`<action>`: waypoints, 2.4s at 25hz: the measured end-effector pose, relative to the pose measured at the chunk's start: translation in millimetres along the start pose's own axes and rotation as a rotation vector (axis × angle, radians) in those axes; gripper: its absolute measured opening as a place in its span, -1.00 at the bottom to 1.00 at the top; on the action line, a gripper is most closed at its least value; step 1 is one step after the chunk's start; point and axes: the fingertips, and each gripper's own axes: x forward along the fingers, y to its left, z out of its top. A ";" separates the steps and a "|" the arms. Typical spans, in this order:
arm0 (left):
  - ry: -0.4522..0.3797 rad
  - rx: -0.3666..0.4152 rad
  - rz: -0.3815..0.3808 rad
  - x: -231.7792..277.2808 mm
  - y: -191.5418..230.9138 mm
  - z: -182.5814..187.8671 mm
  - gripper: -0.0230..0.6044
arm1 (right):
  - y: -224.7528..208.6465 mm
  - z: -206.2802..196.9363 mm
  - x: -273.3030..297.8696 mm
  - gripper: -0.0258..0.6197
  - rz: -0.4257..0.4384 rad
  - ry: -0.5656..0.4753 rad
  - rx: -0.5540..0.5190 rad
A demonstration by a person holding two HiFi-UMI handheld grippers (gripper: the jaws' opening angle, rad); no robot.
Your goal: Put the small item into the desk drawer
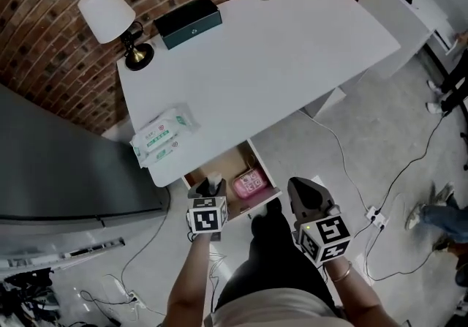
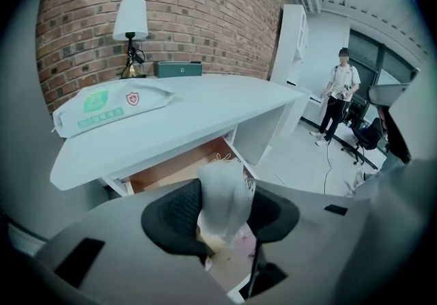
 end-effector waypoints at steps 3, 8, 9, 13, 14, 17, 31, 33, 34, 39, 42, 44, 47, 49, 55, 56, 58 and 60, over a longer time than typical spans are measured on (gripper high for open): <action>0.043 0.046 -0.010 21.9 -2.3 -3.3 -0.33 | -8.8 -4.8 3.4 -0.90 -0.015 0.011 0.014; 0.113 0.138 -0.027 59.7 -10.7 -9.8 -0.33 | -30.1 -13.5 9.2 -0.90 -0.048 0.019 0.041; 0.124 0.155 -0.031 67.0 -12.4 -10.3 -0.33 | -34.4 -15.6 10.2 -0.90 -0.055 0.021 0.048; 0.176 0.229 -0.033 97.5 -15.4 -17.3 -0.33 | -50.8 -25.8 11.4 -0.90 -0.084 0.030 0.079; 0.191 0.249 -0.033 104.9 -16.6 -19.7 -0.33 | -55.0 -28.8 11.2 -0.90 -0.091 0.032 0.086; 0.237 0.311 -0.037 126.8 -21.0 -26.4 -0.33 | -68.6 -37.4 10.3 -0.90 -0.113 0.039 0.102; 0.467 0.640 -0.041 213.6 -28.2 -70.4 -0.33 | -117.9 -78.6 7.4 -0.90 -0.198 0.089 0.180; 0.488 0.698 -0.045 222.8 -29.2 -74.5 -0.33 | -122.4 -82.3 9.1 -0.90 -0.203 0.092 0.189; 0.496 0.728 -0.047 227.1 -30.2 -75.9 -0.33 | -124.8 -83.8 9.8 -0.90 -0.205 0.095 0.193; 0.527 0.868 -0.068 247.1 -36.4 -81.0 -0.33 | -133.9 -92.9 13.9 -0.90 -0.206 0.117 0.201; 0.545 0.935 -0.082 257.6 -39.8 -83.2 -0.33 | -136.7 -97.8 16.3 -0.90 -0.207 0.129 0.213; 0.556 0.978 -0.089 264.0 -40.9 -84.9 -0.33 | -138.1 -100.0 18.2 -0.90 -0.209 0.132 0.217; 0.575 1.001 -0.091 271.6 -41.9 -88.6 -0.33 | -142.3 -102.3 19.6 -0.90 -0.214 0.138 0.220; 0.587 0.993 -0.092 274.7 -42.0 -90.7 -0.33 | -146.0 -103.6 20.0 -0.90 -0.219 0.137 0.224; 0.581 0.943 -0.095 273.1 -42.6 -87.1 -0.28 | -151.3 -99.7 22.6 -0.90 -0.220 0.140 0.226; 0.576 0.919 -0.092 270.7 -41.6 -85.2 -0.24 | -150.1 -98.2 23.5 -0.90 -0.217 0.140 0.226; 0.562 0.867 -0.087 264.3 -40.2 -79.7 -0.15 | -147.0 -93.8 25.7 -0.90 -0.205 0.142 0.220; 0.531 0.818 -0.090 255.9 -41.0 -70.7 -0.11 | -143.4 -88.0 28.6 -0.90 -0.192 0.140 0.210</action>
